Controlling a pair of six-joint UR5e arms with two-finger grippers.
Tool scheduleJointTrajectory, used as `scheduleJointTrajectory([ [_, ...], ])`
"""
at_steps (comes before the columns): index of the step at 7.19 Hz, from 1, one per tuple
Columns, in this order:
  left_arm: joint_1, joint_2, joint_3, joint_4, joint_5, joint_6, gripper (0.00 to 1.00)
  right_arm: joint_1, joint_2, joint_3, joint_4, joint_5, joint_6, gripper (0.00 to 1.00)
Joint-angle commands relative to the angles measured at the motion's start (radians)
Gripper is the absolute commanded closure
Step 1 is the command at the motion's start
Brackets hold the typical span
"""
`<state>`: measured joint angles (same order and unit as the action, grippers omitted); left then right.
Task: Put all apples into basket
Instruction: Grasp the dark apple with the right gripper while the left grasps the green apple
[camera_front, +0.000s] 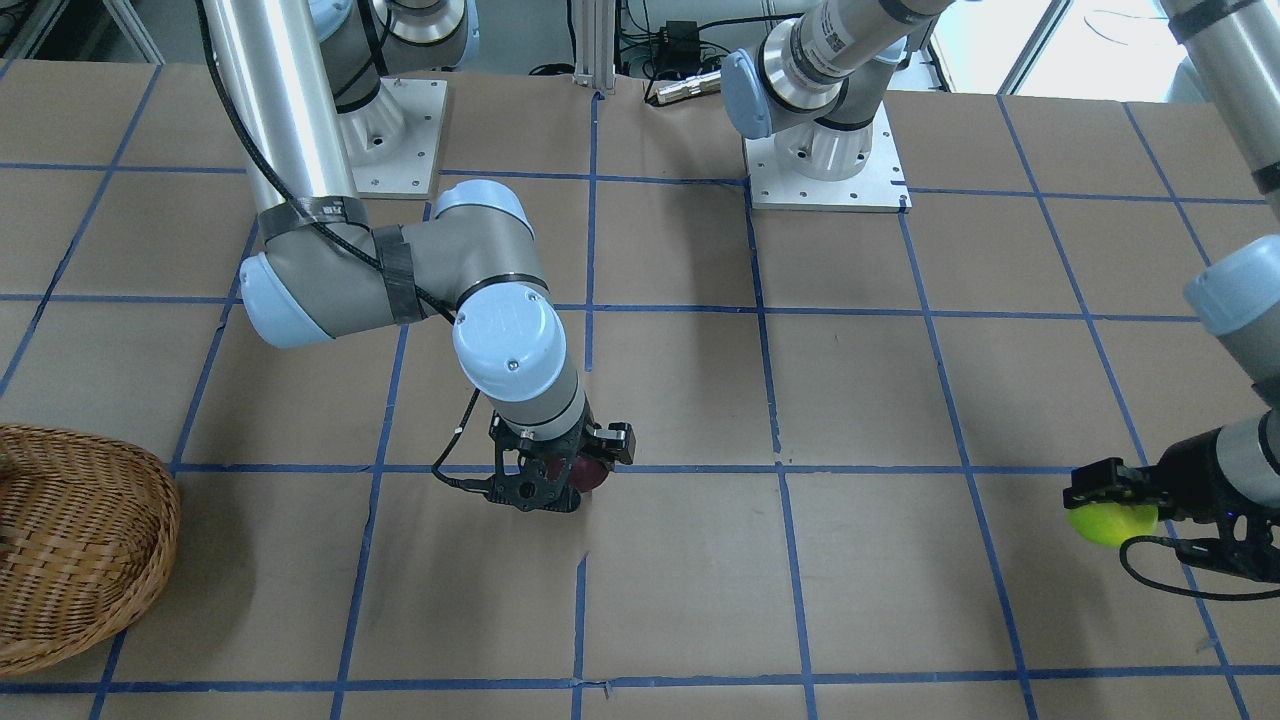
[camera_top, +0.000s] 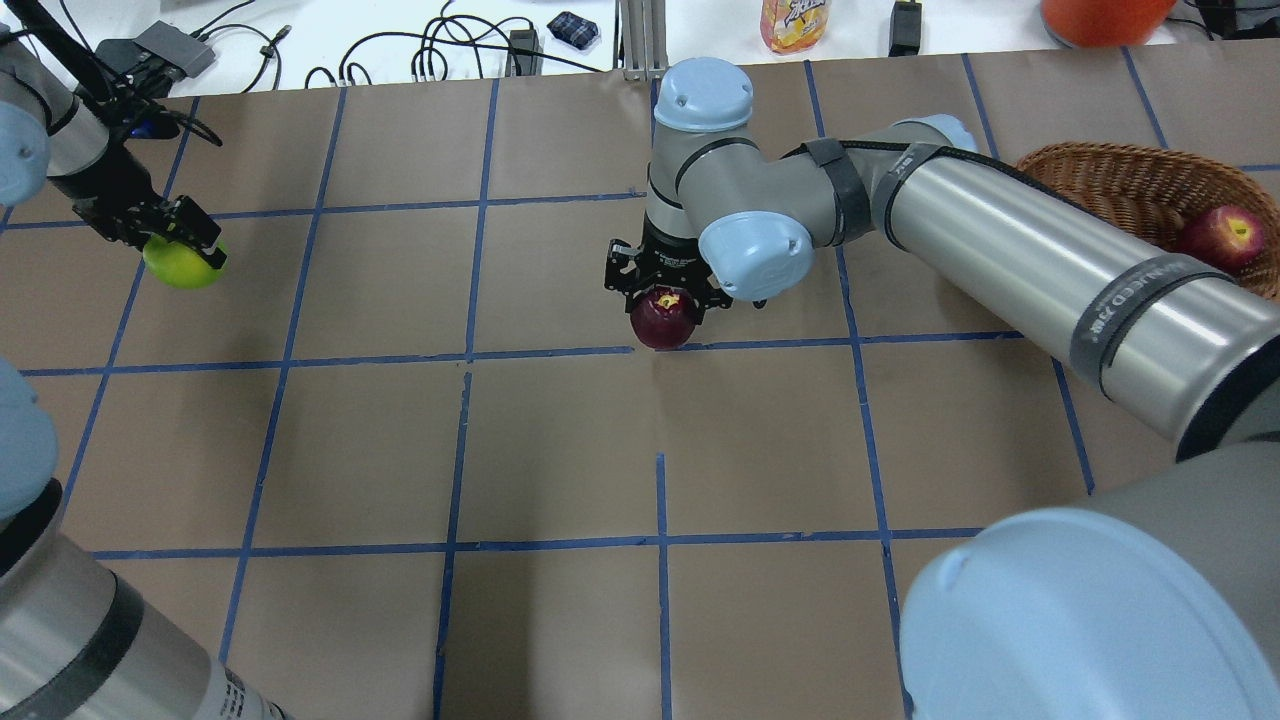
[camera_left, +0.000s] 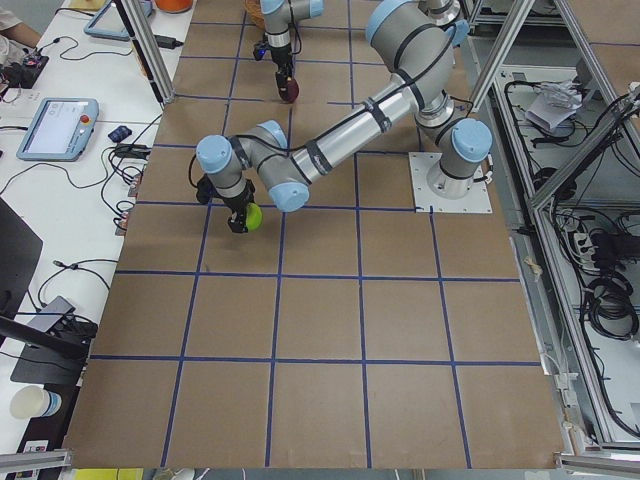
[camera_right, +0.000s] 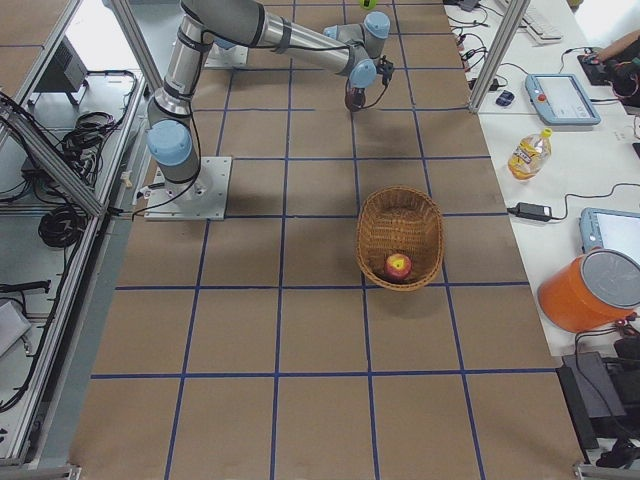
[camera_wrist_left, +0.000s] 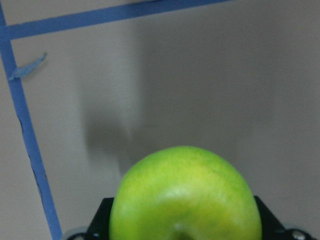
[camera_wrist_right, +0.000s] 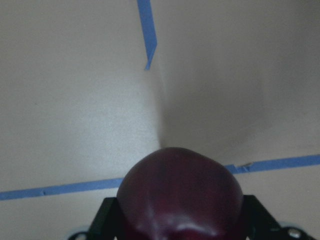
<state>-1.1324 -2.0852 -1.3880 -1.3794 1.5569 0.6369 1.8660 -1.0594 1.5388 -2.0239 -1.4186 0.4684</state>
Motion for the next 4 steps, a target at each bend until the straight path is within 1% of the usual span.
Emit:
scheduleJointTrajectory([
  [1,-0.16,0.112,-0.028,-0.134,-0.012,-0.223,0.61,-0.086,-0.118,-0.017,0.127,-0.037,-0.017,1.0],
  [2,-0.261,0.143,-0.058,-0.13,-0.055,-0.372,0.61,-0.176,-0.167,-0.032,0.181,-0.058,-0.046,1.0],
  [3,-0.393,0.149,-0.077,-0.118,-0.111,-0.581,0.61,-0.248,-0.198,-0.028,0.221,-0.066,-0.135,1.0],
  [4,-0.546,0.124,-0.08,-0.043,-0.113,-0.779,0.61,-0.333,-0.221,-0.026,0.269,-0.13,-0.243,1.0],
])
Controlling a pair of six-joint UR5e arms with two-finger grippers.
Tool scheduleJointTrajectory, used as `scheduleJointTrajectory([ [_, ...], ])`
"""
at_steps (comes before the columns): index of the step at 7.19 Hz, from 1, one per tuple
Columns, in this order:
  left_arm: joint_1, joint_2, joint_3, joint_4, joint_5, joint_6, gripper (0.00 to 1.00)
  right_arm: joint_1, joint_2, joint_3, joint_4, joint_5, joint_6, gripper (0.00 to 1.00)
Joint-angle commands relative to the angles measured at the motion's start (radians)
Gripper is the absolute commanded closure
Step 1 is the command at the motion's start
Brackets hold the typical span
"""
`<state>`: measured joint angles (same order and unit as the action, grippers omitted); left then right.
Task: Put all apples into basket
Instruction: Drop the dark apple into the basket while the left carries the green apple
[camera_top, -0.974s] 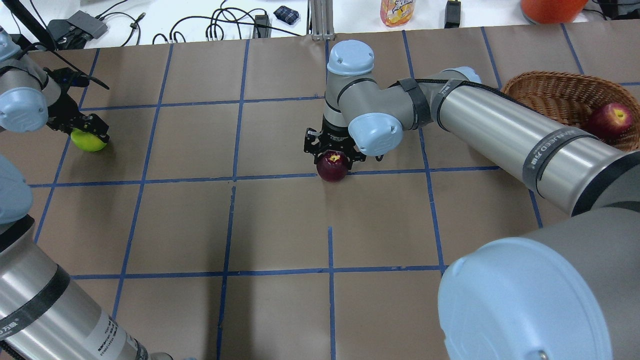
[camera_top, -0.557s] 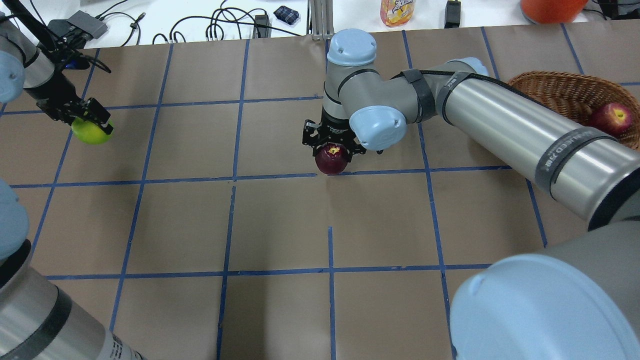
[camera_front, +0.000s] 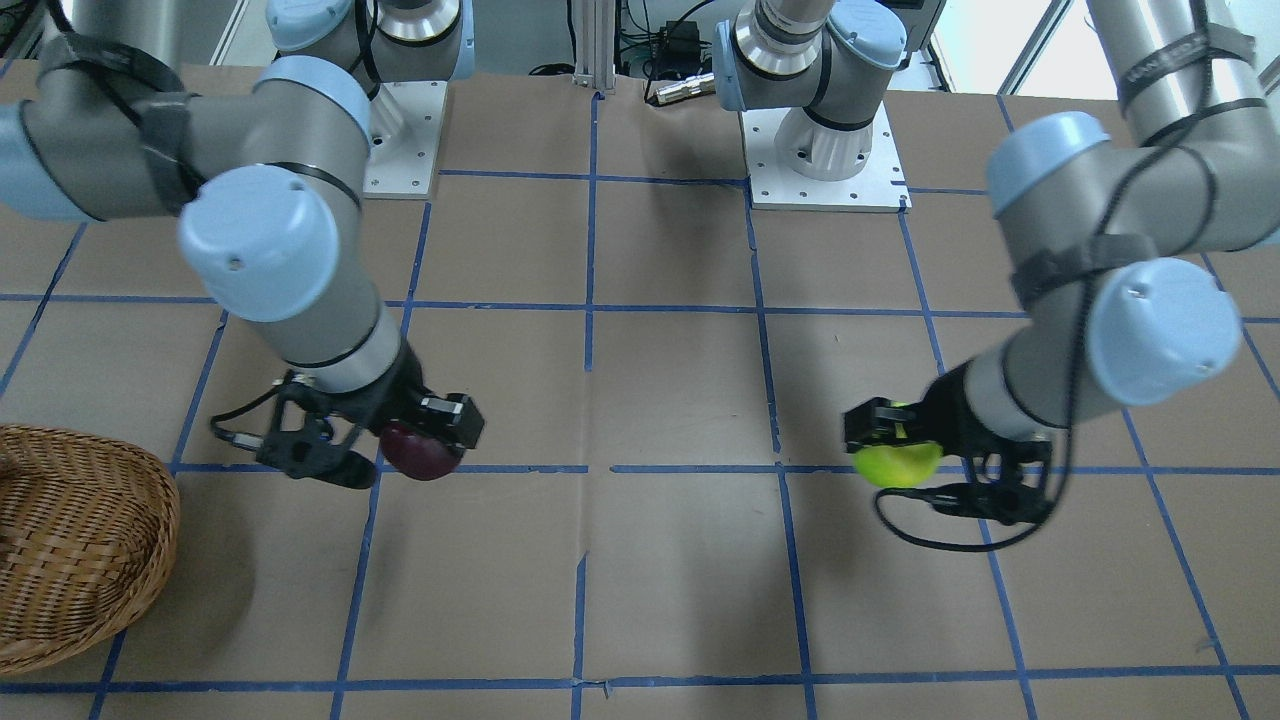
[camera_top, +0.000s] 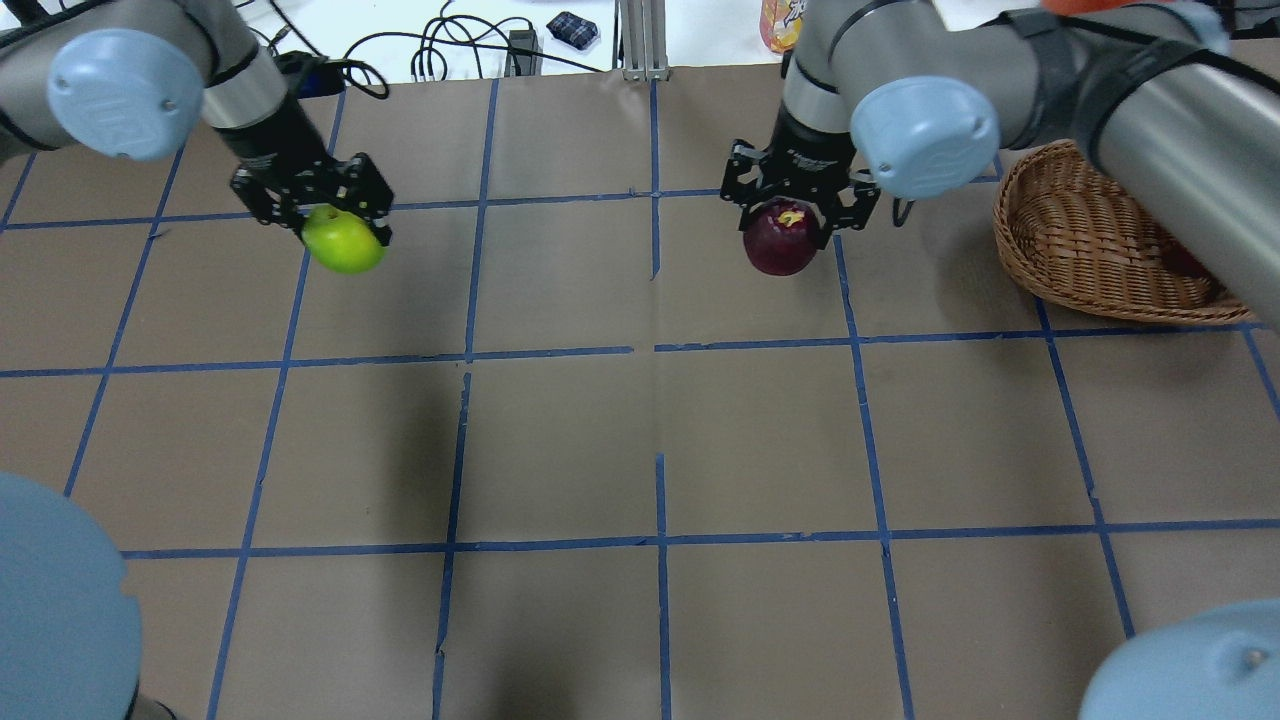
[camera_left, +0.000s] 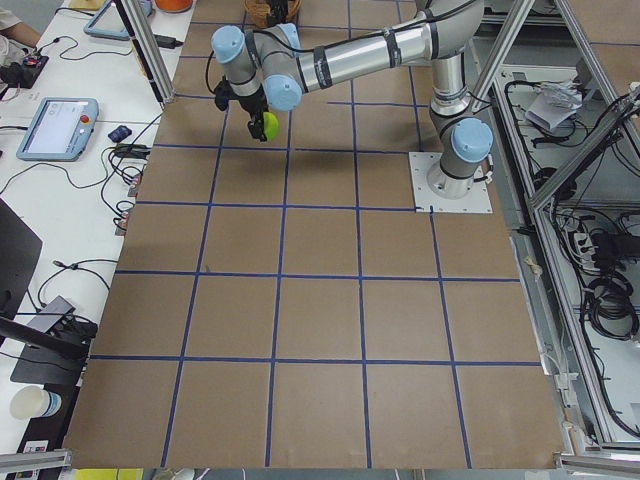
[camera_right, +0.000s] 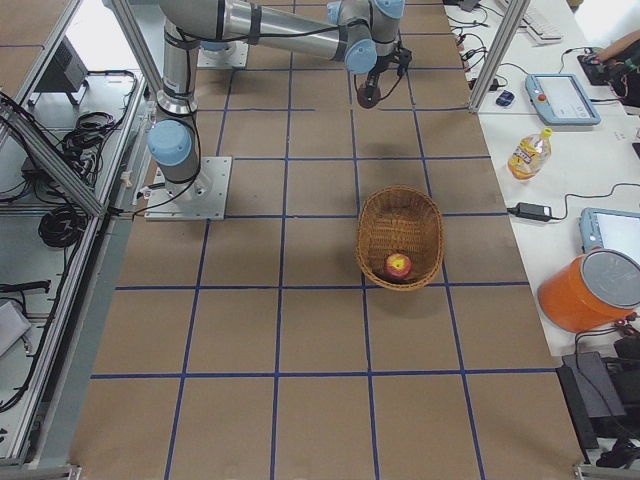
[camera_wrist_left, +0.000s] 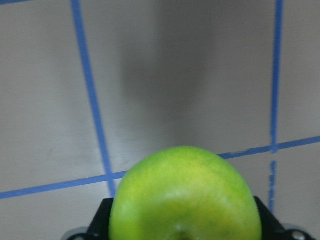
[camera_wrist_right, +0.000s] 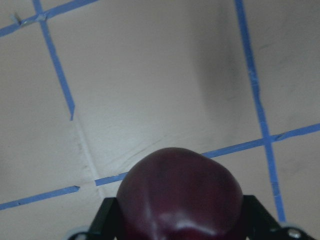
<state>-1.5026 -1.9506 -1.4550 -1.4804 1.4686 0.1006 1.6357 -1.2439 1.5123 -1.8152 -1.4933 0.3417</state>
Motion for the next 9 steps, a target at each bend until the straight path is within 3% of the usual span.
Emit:
scheduleJointTrajectory([
  [1,-0.293,-0.028,-0.031,0.175,-0.025,-0.389,0.61,-0.182,-0.045,0.003,0.069,-0.121,-0.282,1.0],
  [4,-0.451,-0.123,-0.079,0.444,0.034,-0.606,0.61,-0.442,0.012,0.0,0.028,-0.157,-0.741,1.0],
  [5,-0.488,-0.146,-0.081,0.512,0.095,-0.642,0.61,-0.5,0.058,0.0,-0.061,-0.156,-0.818,1.0],
  [7,-0.495,-0.174,-0.114,0.537,0.13,-0.65,0.61,-0.528,0.163,-0.001,-0.261,-0.159,-0.865,1.0],
  [9,-0.495,-0.211,-0.157,0.664,0.145,-0.642,0.61,-0.548,0.198,0.0,-0.3,-0.16,-0.971,1.0],
])
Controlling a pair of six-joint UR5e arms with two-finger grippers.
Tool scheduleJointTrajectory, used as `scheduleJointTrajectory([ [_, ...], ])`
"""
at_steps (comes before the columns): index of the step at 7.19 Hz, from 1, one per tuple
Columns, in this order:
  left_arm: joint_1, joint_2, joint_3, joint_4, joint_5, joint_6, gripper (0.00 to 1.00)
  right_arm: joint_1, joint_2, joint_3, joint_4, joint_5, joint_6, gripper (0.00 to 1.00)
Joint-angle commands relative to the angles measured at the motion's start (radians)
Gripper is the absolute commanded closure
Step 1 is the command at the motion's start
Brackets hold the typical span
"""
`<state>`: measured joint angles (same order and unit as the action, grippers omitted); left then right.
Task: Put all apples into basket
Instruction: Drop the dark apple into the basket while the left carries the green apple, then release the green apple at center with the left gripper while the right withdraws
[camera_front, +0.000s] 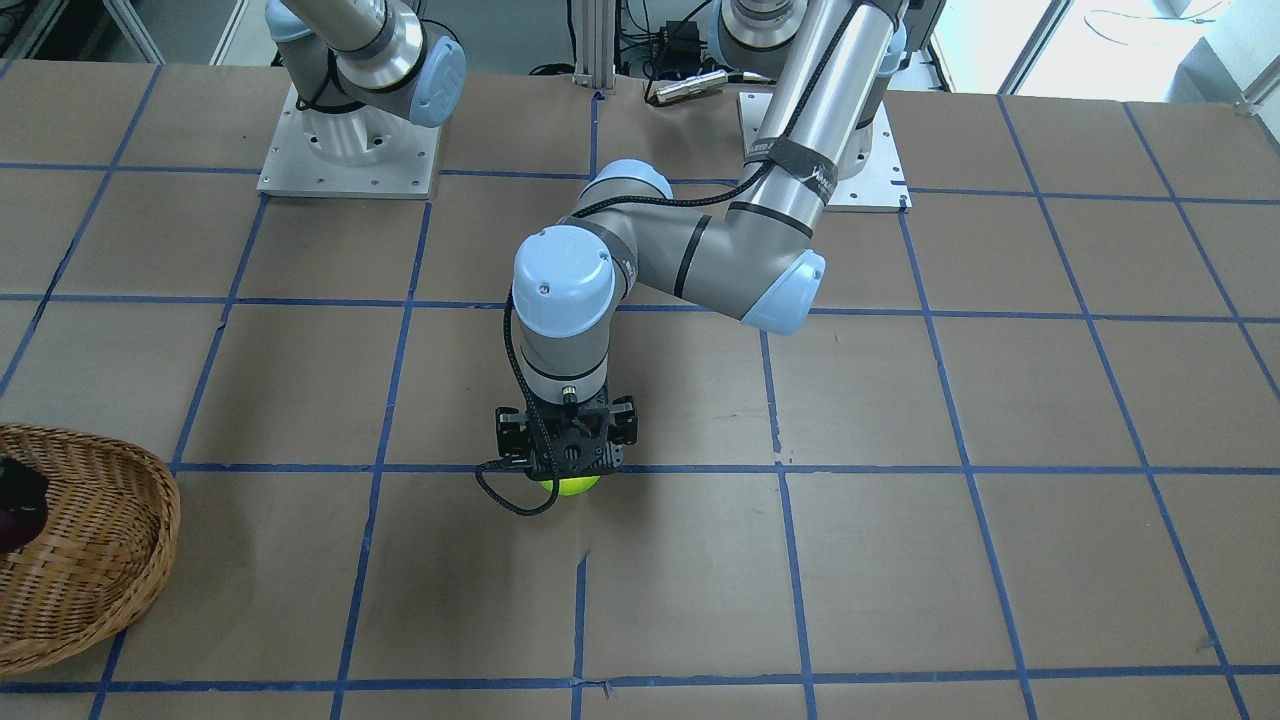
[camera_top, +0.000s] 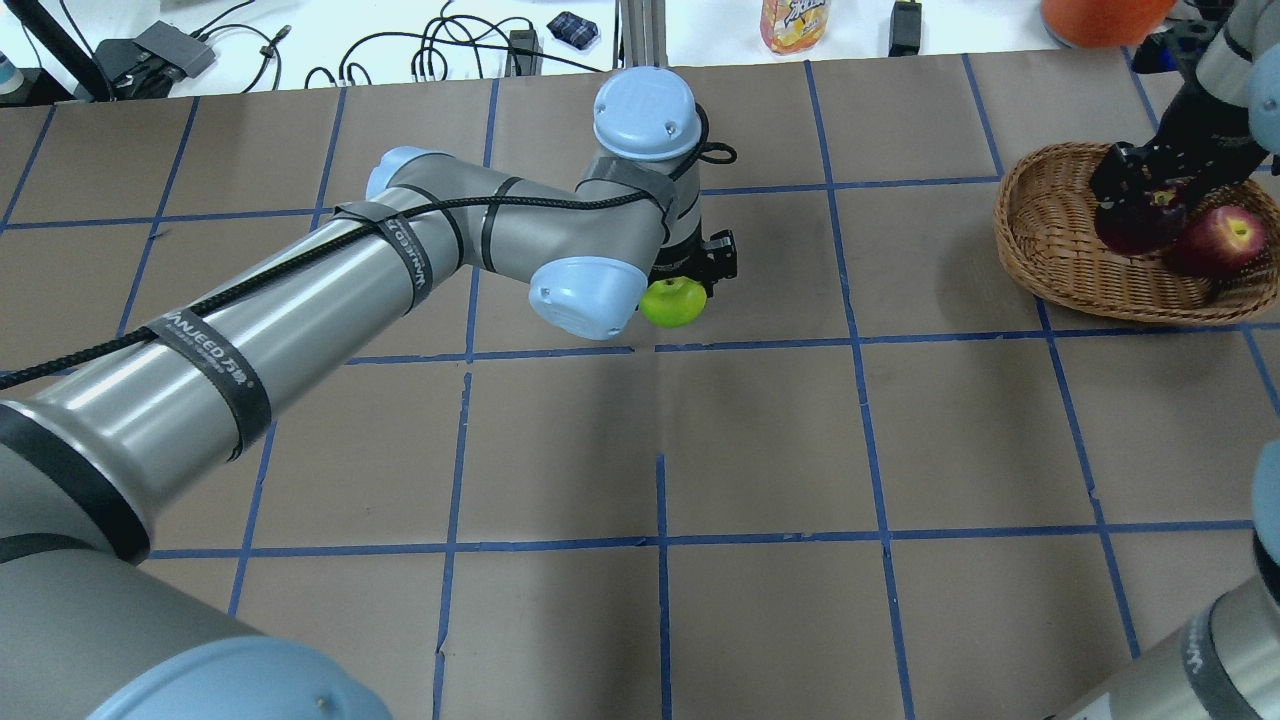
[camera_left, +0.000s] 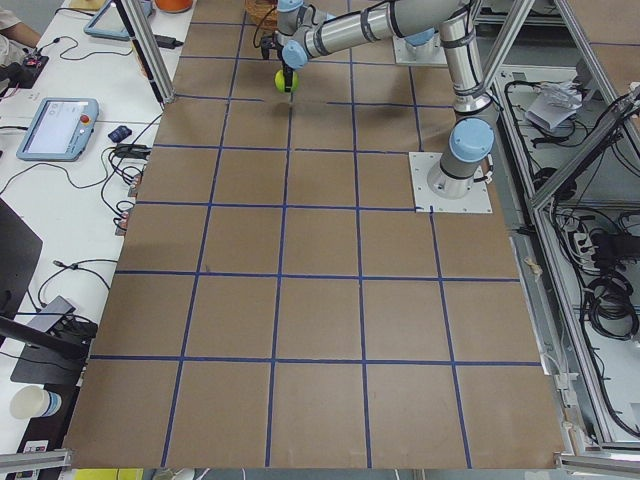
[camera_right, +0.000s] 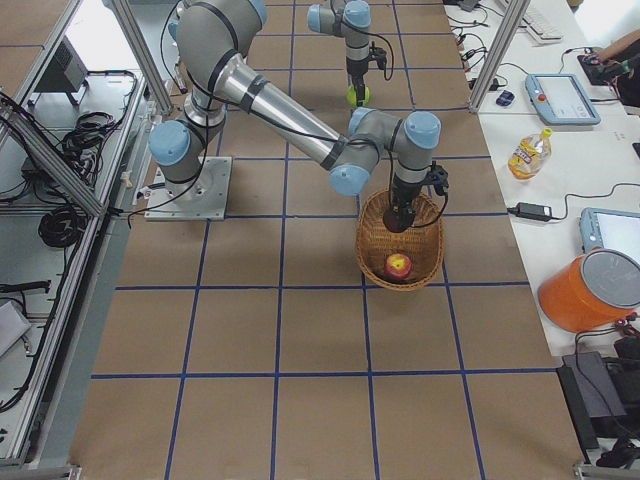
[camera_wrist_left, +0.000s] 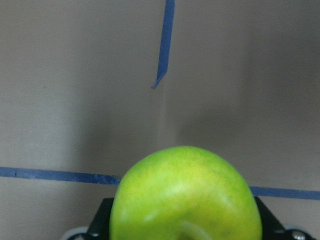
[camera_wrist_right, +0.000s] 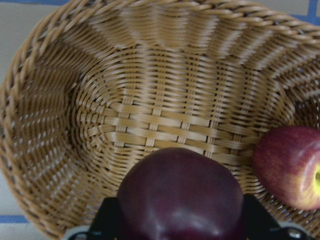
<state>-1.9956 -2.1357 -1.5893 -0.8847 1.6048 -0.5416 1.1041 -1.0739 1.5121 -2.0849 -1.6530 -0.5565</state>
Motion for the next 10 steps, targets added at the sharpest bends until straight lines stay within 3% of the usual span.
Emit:
scheduleJointTrajectory([
  [1,-0.002,-0.027,-0.03,0.072,0.009,0.012,0.57,-0.045,0.043,0.008,-0.029,0.001,-0.08,1.0],
  [2,-0.002,-0.032,-0.032,0.069,0.01,0.015,0.52,-0.055,0.045,0.01,-0.017,-0.001,-0.077,0.97],
  [3,-0.002,-0.03,-0.04,0.07,0.018,0.015,0.01,-0.055,0.045,0.011,-0.012,-0.002,-0.079,0.87],
  [4,0.001,-0.012,-0.049,0.069,0.015,0.02,0.0,-0.056,0.043,0.01,-0.009,0.01,-0.08,0.04],
  [5,0.011,0.008,-0.046,0.056,0.004,0.056,0.0,-0.056,0.042,0.008,0.02,0.01,-0.079,0.0],
  [8,0.049,0.181,0.037,-0.238,0.001,0.142,0.0,-0.012,-0.096,-0.016,0.216,0.024,-0.042,0.0],
  [10,0.173,0.337,0.066,-0.439,-0.009,0.294,0.0,0.141,-0.191,-0.018,0.311,0.044,0.114,0.0],
])
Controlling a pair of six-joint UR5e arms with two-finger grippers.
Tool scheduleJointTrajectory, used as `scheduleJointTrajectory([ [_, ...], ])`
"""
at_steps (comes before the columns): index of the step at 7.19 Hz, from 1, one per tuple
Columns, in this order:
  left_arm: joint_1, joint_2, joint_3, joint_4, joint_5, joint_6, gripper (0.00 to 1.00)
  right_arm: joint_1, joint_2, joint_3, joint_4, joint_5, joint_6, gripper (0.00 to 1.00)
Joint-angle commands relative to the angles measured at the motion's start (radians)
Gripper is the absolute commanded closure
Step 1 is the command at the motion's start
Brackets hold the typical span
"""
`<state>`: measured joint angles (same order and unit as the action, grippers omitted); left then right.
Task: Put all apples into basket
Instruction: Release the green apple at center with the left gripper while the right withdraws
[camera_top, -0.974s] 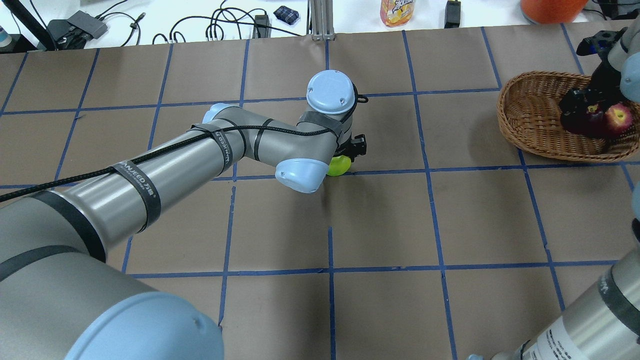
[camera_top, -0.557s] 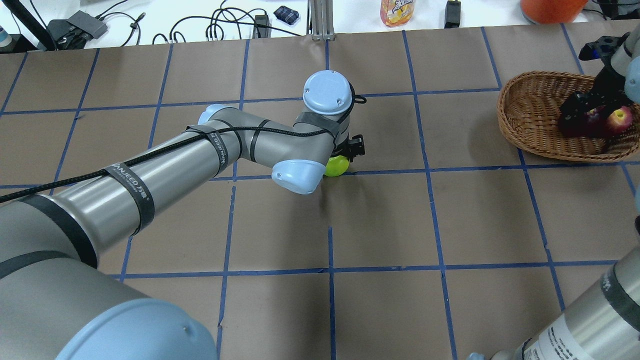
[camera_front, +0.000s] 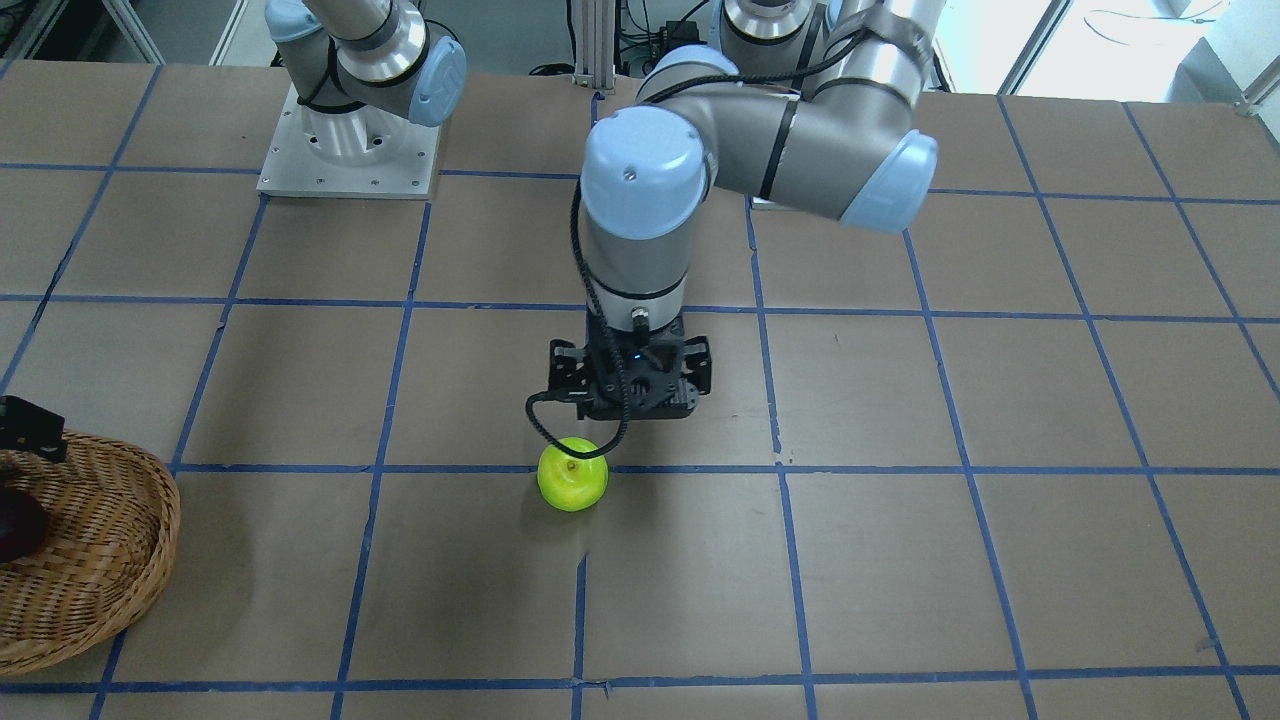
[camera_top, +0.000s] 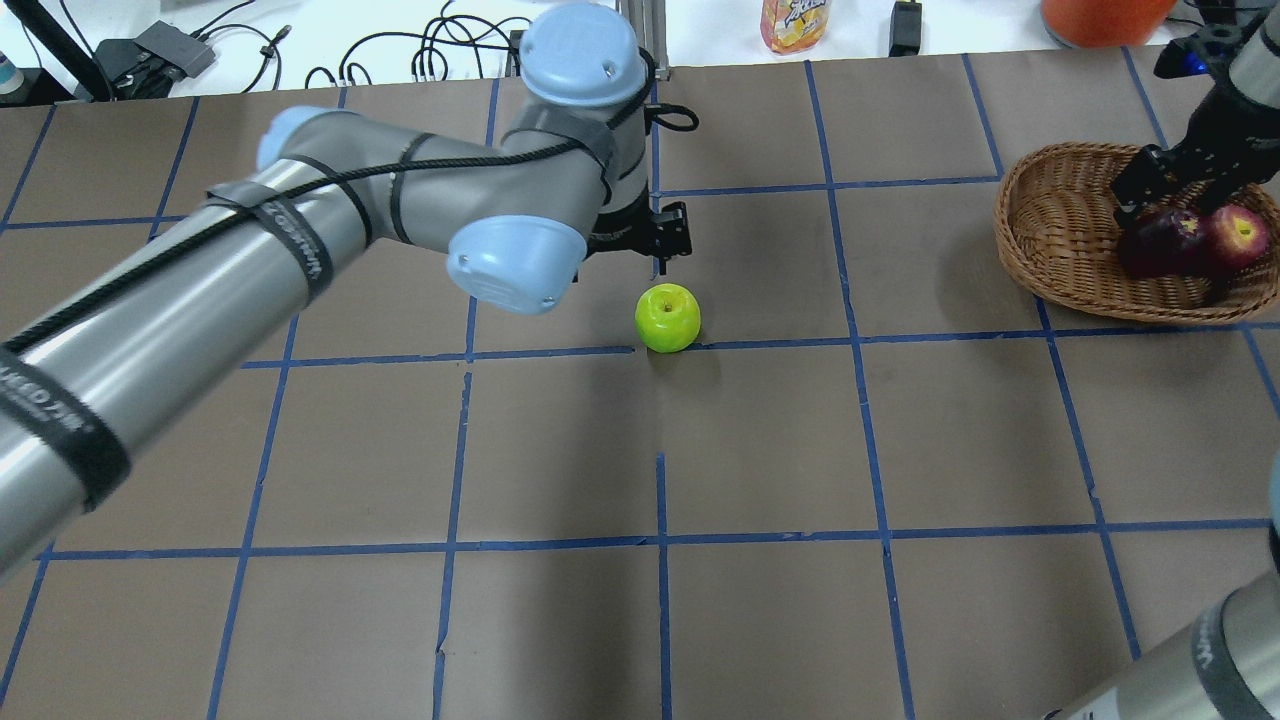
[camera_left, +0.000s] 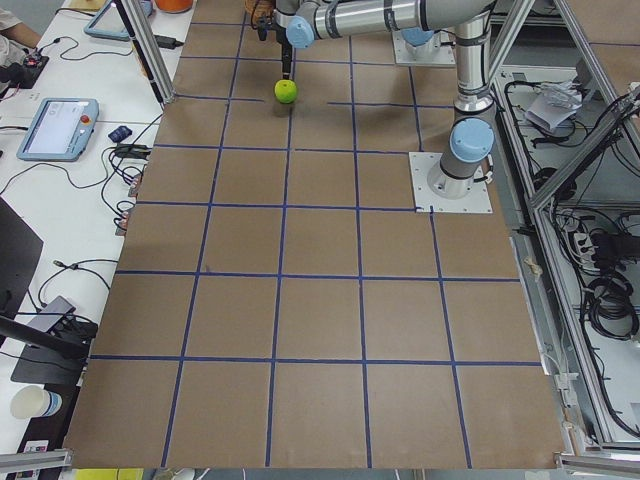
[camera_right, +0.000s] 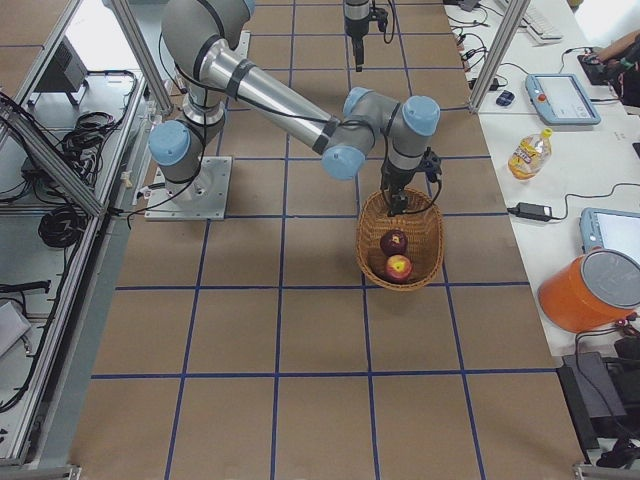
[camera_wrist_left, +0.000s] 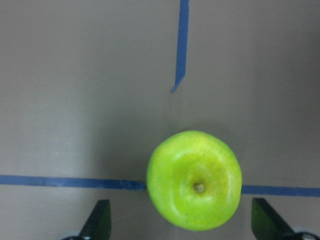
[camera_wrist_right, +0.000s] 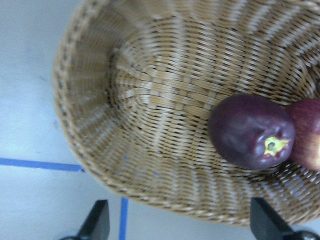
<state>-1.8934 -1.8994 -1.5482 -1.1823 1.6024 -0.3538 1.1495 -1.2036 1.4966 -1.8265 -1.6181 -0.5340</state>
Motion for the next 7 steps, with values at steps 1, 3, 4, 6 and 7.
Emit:
scheduleJointTrajectory([
  [1,0.142,0.179,0.031,-0.257,0.002,0.219,0.0,0.193,-0.079,-0.002,0.058,0.029,0.321,0.0],
  [3,0.261,0.322,0.013,-0.354,-0.001,0.349,0.0,0.375,-0.065,-0.002,0.029,0.099,0.72,0.0],
  [4,0.307,0.357,0.007,-0.4,-0.009,0.364,0.0,0.444,-0.039,-0.001,-0.014,0.119,0.82,0.0],
  [6,0.364,0.361,-0.001,-0.402,-0.064,0.389,0.0,0.589,0.056,-0.002,-0.15,0.141,1.027,0.0],
  [7,0.363,0.376,-0.004,-0.408,-0.055,0.391,0.0,0.648,0.106,-0.002,-0.189,0.141,1.093,0.0],
])
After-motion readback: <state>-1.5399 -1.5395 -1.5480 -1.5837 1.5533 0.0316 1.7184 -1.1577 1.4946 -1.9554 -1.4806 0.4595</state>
